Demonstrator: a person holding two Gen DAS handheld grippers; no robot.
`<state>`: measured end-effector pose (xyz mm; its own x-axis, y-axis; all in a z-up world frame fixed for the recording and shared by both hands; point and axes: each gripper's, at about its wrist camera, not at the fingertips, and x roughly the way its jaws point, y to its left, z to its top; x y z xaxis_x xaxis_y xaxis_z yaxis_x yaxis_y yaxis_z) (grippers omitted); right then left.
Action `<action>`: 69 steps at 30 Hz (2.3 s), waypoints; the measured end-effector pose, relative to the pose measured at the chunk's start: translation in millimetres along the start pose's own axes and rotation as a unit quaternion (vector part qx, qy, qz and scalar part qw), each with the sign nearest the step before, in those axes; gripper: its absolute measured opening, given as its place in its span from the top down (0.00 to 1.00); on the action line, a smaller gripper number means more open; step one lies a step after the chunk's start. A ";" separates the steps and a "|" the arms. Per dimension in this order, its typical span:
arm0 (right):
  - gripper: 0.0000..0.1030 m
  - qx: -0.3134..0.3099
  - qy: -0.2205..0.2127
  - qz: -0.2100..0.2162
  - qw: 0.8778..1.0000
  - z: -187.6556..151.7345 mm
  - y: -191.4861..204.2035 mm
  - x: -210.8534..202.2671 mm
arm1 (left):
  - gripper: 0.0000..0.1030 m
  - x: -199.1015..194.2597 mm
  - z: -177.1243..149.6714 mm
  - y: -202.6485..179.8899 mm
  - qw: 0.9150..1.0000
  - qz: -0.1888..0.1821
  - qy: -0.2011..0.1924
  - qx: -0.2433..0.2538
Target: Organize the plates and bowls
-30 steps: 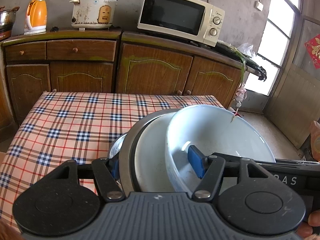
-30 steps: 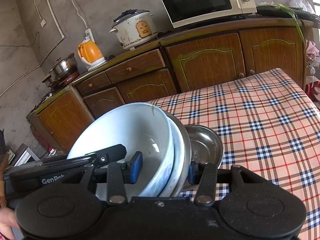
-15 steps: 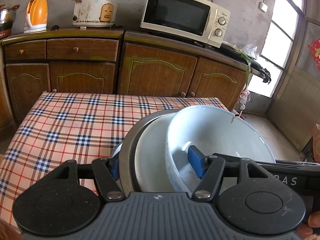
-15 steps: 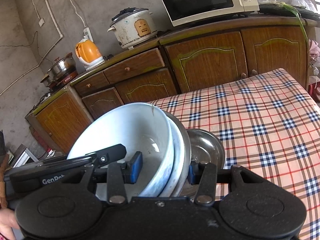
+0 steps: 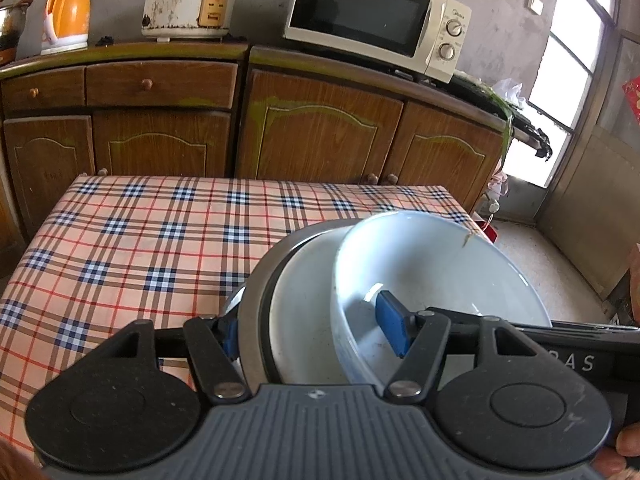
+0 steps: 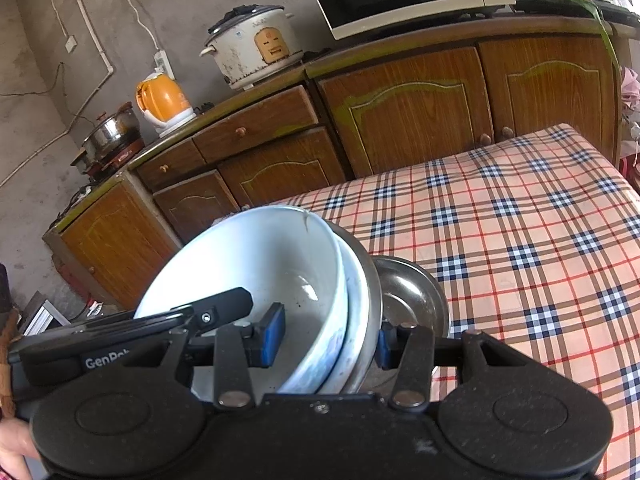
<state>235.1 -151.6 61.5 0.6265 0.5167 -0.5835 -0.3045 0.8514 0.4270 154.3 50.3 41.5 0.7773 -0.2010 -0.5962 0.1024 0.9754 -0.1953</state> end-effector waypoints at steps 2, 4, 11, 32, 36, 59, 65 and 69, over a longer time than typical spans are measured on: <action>0.48 0.001 0.002 -0.001 1.000 -0.5 -2.0 3.7 | 0.36 3.4 -0.4 0.8 1.000 0.000 0.003 0.000; 0.48 0.004 0.005 -0.001 1.000 -1.8 -4.0 7.7 | 0.36 6.7 -1.0 2.0 1.000 0.000 0.006 0.000; 0.48 0.011 0.017 -0.002 1.000 -7.9 -10.6 22.3 | 0.36 20.0 -6.6 7.2 1.000 0.003 0.021 -0.002; 0.48 0.021 0.039 -0.010 0.999 -16.2 -33.3 71.1 | 0.36 65.7 -15.3 22.5 0.999 0.000 0.046 -0.010; 0.48 0.023 0.042 -0.010 0.999 -18.0 -38.6 86.6 | 0.36 79.9 -17.3 29.1 0.999 0.000 0.049 -0.011; 0.48 0.036 0.055 -0.017 0.998 -21.4 -69.4 133.7 | 0.34 125.9 -24.8 37.6 0.998 -0.004 0.063 -0.026; 0.45 0.028 0.044 -0.030 0.998 -18.9 -69.6 129.6 | 0.27 122.3 -21.8 32.7 0.998 0.022 0.059 -0.006; 0.36 0.025 0.017 -0.049 0.998 -14.5 -70.2 110.2 | 0.23 110.1 -19.2 37.3 0.998 0.035 0.056 -0.013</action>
<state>315.1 -153.1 -42.8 0.6273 0.4345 -0.6463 -0.2056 0.8928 0.4007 231.8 62.8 -46.3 0.7077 -0.1426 -0.6919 0.0331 0.9850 -0.1691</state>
